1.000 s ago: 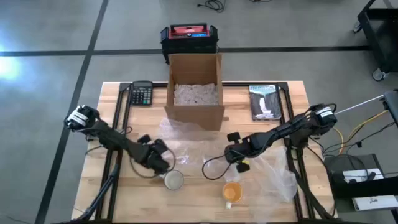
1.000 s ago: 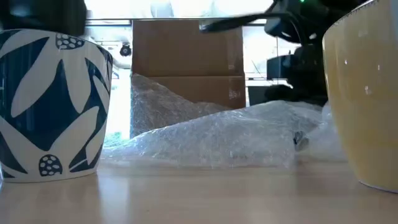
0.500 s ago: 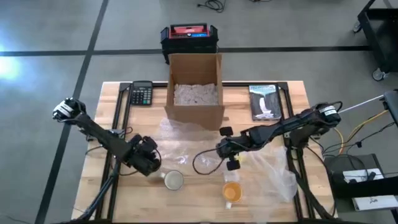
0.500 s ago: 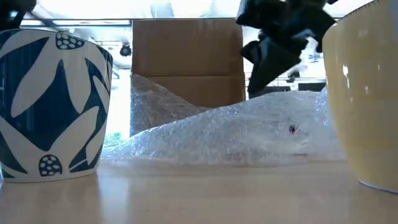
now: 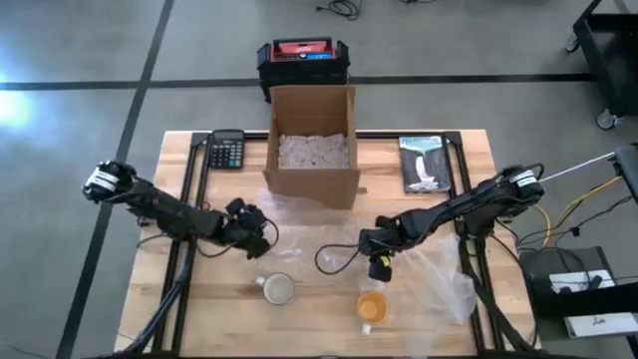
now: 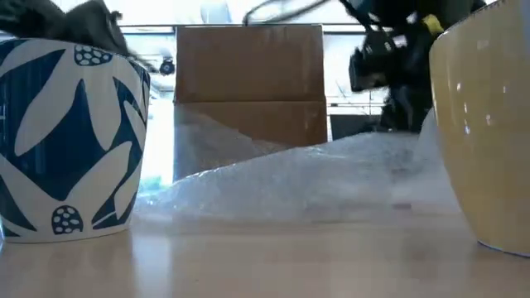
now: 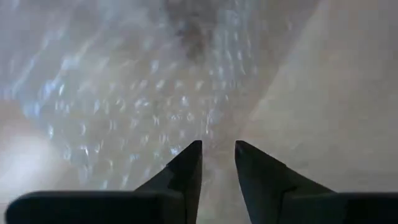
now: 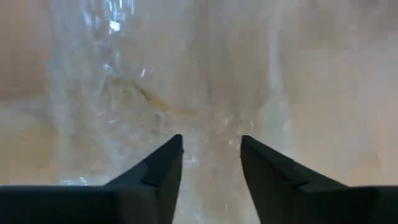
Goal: Wrap mug
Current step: Wrap the blue mug with bubble wrap
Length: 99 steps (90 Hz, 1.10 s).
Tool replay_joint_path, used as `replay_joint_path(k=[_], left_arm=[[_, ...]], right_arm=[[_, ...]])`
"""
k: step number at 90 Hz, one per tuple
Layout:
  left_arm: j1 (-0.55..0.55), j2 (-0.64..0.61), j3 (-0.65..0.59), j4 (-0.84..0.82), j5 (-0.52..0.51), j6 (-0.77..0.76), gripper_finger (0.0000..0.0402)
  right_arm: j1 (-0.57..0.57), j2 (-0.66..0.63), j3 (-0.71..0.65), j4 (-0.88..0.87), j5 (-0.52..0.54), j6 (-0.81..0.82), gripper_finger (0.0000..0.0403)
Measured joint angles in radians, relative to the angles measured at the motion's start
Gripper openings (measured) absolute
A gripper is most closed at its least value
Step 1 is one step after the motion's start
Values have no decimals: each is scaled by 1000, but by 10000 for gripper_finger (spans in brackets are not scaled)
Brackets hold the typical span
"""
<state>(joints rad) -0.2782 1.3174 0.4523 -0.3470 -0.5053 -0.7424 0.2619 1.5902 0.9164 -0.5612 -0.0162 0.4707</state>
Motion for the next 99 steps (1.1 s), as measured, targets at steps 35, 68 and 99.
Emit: replay_joint_path(k=[35, 68, 99], left_arm=[[-329, -45, -21, -45, 111, -491, 26], [-344, -202, 242, -287, -51, -115, 64], [-329, -77, 552, -314, 134, 92, 201]], right_arm=[[38, 9, -33, 47, 98, -264, 175], [28, 0, 154, -38, 176, -345, 218], [35, 0, 158, -74, 172, -241, 256]])
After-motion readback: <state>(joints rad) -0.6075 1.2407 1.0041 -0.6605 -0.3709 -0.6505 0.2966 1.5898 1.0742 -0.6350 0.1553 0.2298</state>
